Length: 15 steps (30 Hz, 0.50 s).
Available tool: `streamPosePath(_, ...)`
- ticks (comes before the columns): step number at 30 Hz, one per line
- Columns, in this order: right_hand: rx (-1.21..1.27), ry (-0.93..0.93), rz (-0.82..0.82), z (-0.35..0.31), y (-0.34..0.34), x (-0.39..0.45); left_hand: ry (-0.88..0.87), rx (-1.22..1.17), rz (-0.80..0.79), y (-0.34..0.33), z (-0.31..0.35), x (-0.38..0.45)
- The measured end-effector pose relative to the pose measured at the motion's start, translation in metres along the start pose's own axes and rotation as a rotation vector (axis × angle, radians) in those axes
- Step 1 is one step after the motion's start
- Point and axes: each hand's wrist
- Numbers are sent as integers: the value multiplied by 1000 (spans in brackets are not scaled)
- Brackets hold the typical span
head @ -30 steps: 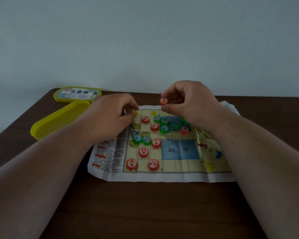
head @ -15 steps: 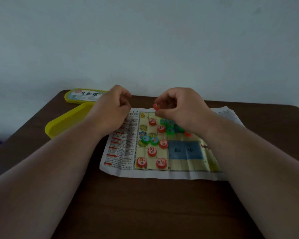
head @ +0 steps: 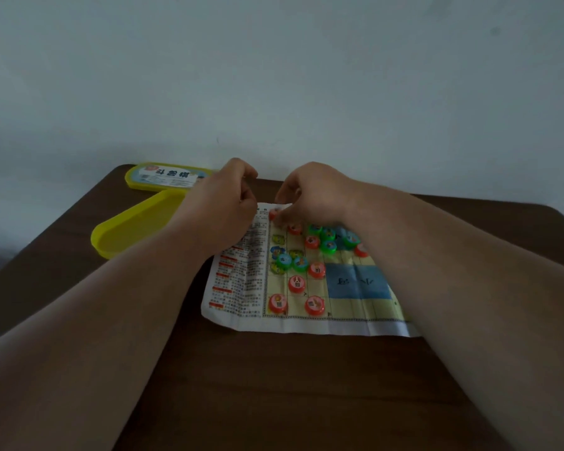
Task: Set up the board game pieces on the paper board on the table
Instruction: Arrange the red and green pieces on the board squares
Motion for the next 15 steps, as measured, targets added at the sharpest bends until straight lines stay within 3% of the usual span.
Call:
streamPosePath(8, 197, -36, 409, 26, 45, -52, -31, 23, -3, 0, 1, -3)
streamPosePath(11, 189, -98, 363, 43, 50, -84, -82, 70, 12, 1, 4, -5)
streamPosePath(15, 79, -161, 149, 50, 40, -110, -123, 118, 11, 3, 6, -6)
Point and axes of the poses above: each hand's wrist, its own x-axis towards the middle knuckle, its own y-axis out of the back of the hand, z = x × y, and after that the axes turned 9 degrees about y, right-handed
